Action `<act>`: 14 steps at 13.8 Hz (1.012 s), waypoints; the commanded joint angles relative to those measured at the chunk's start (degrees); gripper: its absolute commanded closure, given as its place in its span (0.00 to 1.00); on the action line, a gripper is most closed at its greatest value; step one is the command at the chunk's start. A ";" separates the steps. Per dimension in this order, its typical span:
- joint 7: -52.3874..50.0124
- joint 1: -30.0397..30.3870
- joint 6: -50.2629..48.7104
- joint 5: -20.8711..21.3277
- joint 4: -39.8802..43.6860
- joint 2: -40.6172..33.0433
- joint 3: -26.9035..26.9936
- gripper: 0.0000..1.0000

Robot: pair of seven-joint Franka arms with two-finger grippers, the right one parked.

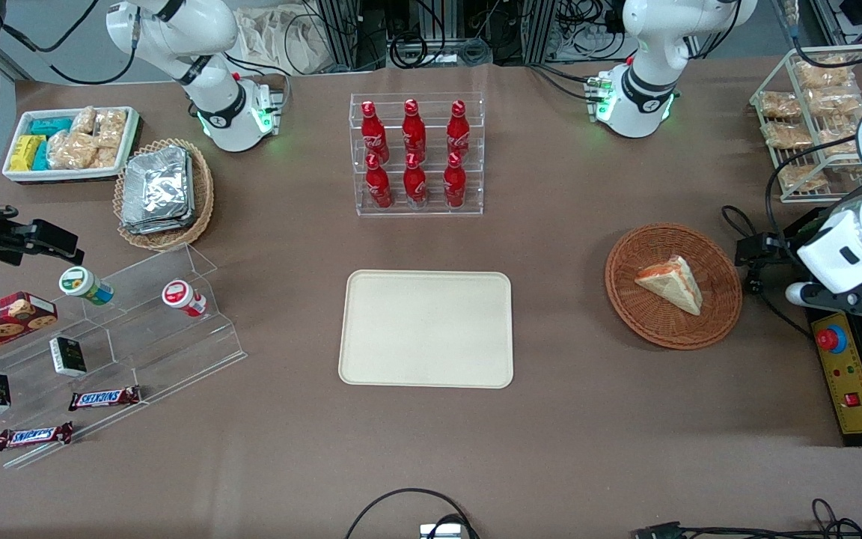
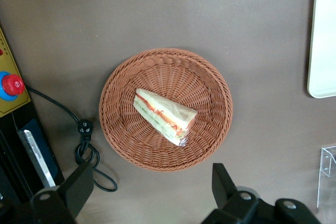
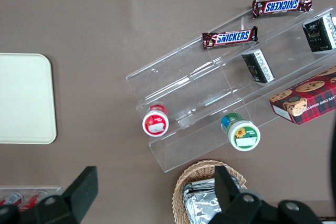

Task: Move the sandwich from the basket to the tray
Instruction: 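Move the left gripper over the wrapped sandwich in the wicker basket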

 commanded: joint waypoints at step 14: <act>-44.79 -1.67 23.48 -1.60 -23.13 -0.89 0.35 0.00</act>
